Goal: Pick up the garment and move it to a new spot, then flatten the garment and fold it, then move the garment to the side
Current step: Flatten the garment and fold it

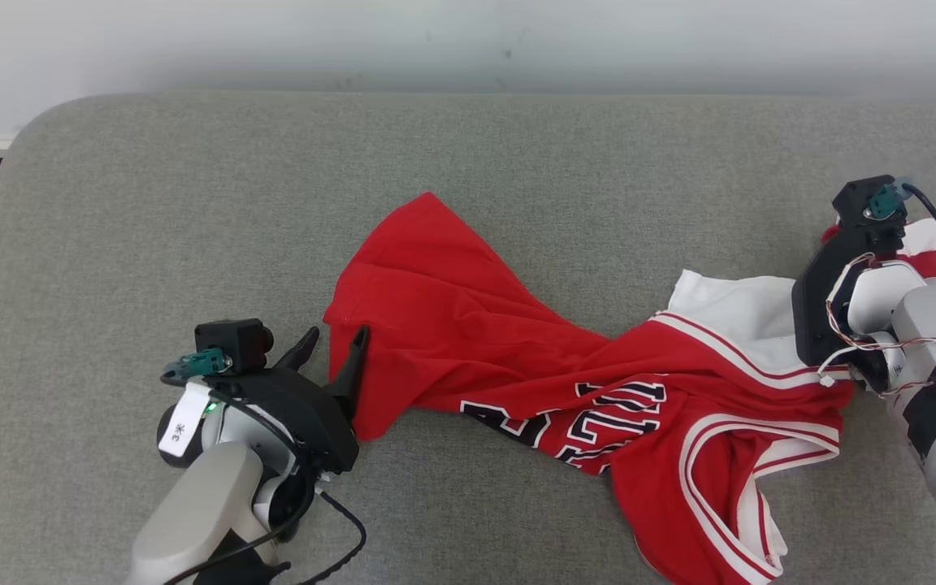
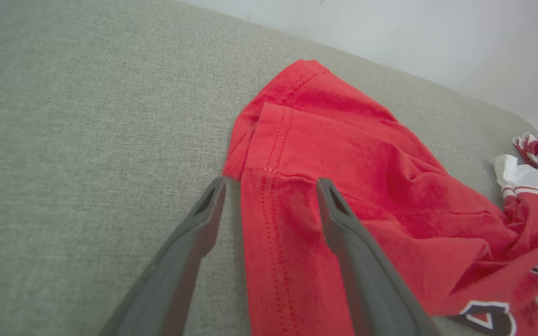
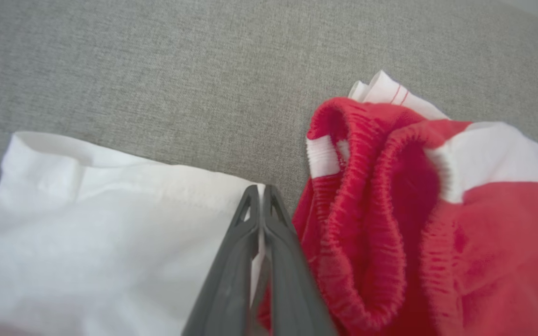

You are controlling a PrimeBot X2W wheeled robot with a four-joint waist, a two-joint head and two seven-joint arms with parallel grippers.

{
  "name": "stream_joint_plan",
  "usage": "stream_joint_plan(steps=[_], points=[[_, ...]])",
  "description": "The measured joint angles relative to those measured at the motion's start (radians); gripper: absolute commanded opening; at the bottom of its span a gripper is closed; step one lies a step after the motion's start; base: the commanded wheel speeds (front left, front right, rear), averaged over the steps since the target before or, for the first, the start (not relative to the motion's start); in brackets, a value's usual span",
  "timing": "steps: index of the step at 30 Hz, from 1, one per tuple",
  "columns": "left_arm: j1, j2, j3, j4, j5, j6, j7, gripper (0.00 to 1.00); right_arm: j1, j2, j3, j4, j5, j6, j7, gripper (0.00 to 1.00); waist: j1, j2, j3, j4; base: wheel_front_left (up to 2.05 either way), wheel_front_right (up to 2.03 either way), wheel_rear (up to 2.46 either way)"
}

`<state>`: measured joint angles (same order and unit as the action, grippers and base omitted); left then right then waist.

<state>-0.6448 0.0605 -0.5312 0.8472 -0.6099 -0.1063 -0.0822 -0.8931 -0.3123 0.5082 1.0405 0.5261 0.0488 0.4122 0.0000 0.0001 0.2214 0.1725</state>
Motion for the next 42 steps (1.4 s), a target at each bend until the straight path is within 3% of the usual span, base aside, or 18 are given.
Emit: stream_joint_plan(steps=[13,14,15,16,25,31,39,42], points=[[-0.082,-0.011,-0.023,0.126,-0.024,-0.01,0.011,1.0,-0.021,0.007,0.007,0.016,-0.008,0.01,-0.026,0.0,0.0,0.0,0.016,-0.024,0.0,0.0,0.0],[-0.088,-0.012,-0.026,0.135,-0.024,-0.014,0.011,0.94,-0.021,0.006,0.007,0.02,-0.008,0.01,-0.026,0.0,0.0001,0.0,0.017,-0.025,0.0,0.0,0.0],[-0.093,-0.014,-0.027,0.142,-0.024,-0.017,0.011,0.43,-0.021,0.004,0.007,0.021,-0.008,0.01,-0.027,0.0,0.0001,0.0,0.018,-0.026,0.0,0.0,0.0],[-0.098,-0.015,-0.029,0.148,-0.024,-0.017,0.011,0.0,-0.021,0.004,0.007,0.022,-0.008,0.01,-0.03,0.0,0.0001,0.0,0.019,-0.026,0.0,0.0,0.0],[-0.134,-0.021,-0.061,0.195,-0.013,-0.017,-0.014,0.0,-0.021,-0.004,0.001,0.04,-0.007,0.013,-0.045,0.0,0.0,0.0001,0.021,-0.022,0.0,0.0,0.0],[-0.166,-0.021,-0.024,0.203,-0.025,-0.018,-0.081,0.0,-0.022,-0.003,-0.007,0.031,-0.003,0.028,-0.108,0.0,0.0001,0.0,0.009,-0.004,0.0,0.0,0.0],[-0.23,0.091,0.067,0.189,-0.049,-0.018,-0.155,0.0,-0.089,0.034,-0.058,-0.052,0.037,0.057,-0.305,0.0,0.0,-0.0001,-0.029,0.014,0.0,0.0,0.0],[-0.215,0.108,0.079,0.171,-0.051,-0.018,-0.164,0.0,-0.078,0.04,-0.074,-0.06,0.058,0.066,-0.375,0.0,0.0,-0.0001,-0.052,0.018,0.0,0.0,0.0]])
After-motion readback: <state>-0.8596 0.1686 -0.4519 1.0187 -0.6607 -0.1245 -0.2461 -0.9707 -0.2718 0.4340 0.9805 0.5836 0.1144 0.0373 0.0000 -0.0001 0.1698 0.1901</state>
